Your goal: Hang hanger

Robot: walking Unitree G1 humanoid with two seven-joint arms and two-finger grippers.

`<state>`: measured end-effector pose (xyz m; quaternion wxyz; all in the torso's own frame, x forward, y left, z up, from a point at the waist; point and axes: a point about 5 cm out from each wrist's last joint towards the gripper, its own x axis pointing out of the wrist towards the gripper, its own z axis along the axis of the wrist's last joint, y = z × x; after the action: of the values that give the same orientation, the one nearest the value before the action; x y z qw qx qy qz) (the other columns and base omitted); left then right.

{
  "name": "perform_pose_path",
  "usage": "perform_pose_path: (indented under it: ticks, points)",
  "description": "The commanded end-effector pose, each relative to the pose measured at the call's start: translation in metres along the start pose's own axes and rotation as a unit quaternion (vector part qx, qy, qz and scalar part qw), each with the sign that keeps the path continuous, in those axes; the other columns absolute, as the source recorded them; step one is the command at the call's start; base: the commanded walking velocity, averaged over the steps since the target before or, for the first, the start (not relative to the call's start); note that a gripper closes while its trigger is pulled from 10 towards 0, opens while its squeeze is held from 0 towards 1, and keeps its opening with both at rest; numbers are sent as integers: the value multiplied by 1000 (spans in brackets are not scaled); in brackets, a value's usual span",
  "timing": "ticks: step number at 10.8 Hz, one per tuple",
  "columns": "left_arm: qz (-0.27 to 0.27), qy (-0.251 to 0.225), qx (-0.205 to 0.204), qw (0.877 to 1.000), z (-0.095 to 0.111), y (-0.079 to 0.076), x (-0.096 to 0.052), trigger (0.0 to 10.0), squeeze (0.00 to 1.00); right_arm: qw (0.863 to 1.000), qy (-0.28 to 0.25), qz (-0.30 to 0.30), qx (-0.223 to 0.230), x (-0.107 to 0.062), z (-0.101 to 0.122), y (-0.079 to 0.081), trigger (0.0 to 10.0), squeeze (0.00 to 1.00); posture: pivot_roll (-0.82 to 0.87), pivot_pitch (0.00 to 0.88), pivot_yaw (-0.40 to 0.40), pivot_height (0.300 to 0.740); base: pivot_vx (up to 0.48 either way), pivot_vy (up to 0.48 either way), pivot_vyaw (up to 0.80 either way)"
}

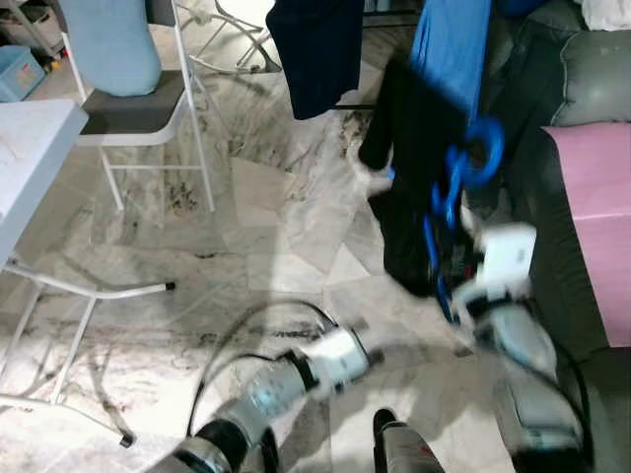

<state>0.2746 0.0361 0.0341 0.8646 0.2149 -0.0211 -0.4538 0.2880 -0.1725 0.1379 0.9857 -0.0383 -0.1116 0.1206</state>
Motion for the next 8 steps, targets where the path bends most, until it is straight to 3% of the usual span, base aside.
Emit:
perform_pose_path:
  ticks: [1,2,4,6,8]
  points:
    - [34,-17,5,999,3,16,-5,10000,1000,999,-17,30,-10,-8,-1,6,10000,0,-267,261,95,740,0,0,0]
    - [44,-44,23,998,10,32,-10,10000,1000,999,-7,41,-6,-19,-8,6,10000,0,-262,261,97,740,0,0,0]
    - [24,-79,96,992,26,55,-14,10000,1000,997,16,77,8,-33,-18,9,10000,0,-262,256,107,740,0,0,0]
    - [17,-79,148,986,35,78,-18,10000,1000,993,31,114,14,-42,-22,9,10000,0,-266,254,116,740,0,0,0]
    - [22,-63,172,983,37,91,-21,10000,1000,989,52,136,11,-50,-28,3,10000,0,-263,253,121,740,0,0,0]
